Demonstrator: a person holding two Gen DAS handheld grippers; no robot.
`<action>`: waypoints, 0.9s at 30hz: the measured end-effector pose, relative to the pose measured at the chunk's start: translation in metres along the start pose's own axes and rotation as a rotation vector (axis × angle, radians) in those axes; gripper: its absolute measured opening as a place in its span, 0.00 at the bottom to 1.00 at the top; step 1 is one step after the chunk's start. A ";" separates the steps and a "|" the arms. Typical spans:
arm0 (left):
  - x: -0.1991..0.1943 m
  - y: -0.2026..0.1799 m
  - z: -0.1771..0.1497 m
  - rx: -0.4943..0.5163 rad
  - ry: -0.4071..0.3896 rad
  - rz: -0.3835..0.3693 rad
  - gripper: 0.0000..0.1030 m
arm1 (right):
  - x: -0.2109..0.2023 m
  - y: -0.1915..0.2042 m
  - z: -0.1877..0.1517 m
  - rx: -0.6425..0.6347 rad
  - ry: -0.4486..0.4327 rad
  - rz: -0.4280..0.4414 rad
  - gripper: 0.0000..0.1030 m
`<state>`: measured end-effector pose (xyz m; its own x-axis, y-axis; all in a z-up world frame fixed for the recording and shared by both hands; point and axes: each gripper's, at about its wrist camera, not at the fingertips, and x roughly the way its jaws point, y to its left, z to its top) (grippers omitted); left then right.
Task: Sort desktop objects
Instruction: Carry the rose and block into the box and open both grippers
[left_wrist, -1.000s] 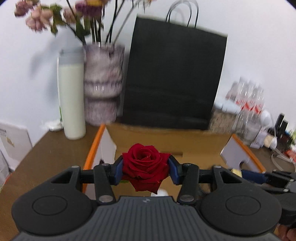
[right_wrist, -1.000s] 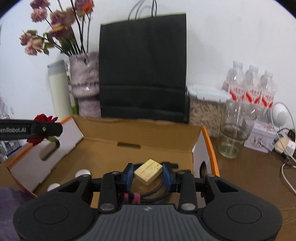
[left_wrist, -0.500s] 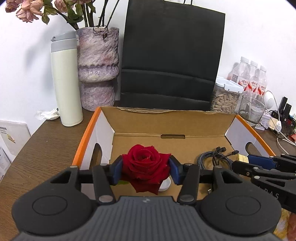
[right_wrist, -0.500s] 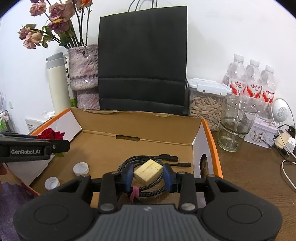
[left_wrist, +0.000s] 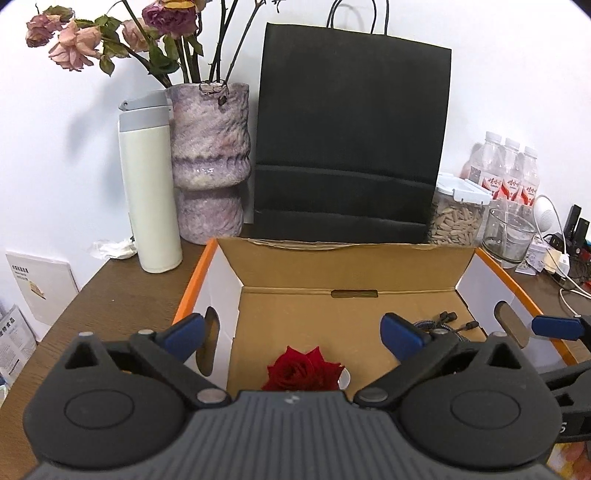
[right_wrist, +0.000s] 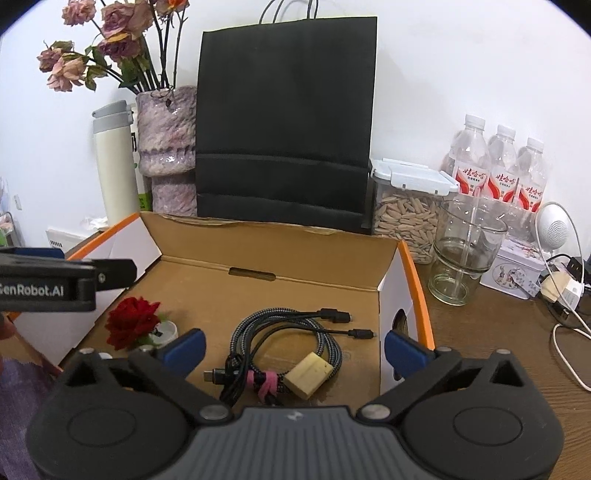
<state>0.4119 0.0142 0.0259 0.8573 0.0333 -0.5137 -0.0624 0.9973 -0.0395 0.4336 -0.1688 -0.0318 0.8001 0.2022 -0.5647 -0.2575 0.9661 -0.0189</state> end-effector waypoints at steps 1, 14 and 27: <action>-0.001 0.000 0.000 0.000 -0.001 -0.001 1.00 | 0.000 0.000 0.000 0.002 0.001 0.000 1.00; -0.015 -0.002 0.003 -0.004 -0.047 0.000 1.00 | -0.009 -0.001 0.003 -0.004 -0.023 -0.001 1.00; -0.062 -0.007 -0.012 0.006 -0.134 -0.036 1.00 | -0.048 0.001 -0.008 -0.016 -0.084 -0.014 1.00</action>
<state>0.3530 0.0045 0.0472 0.9195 0.0058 -0.3930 -0.0277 0.9984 -0.0501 0.3906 -0.1787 -0.0111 0.8462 0.2017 -0.4932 -0.2538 0.9664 -0.0402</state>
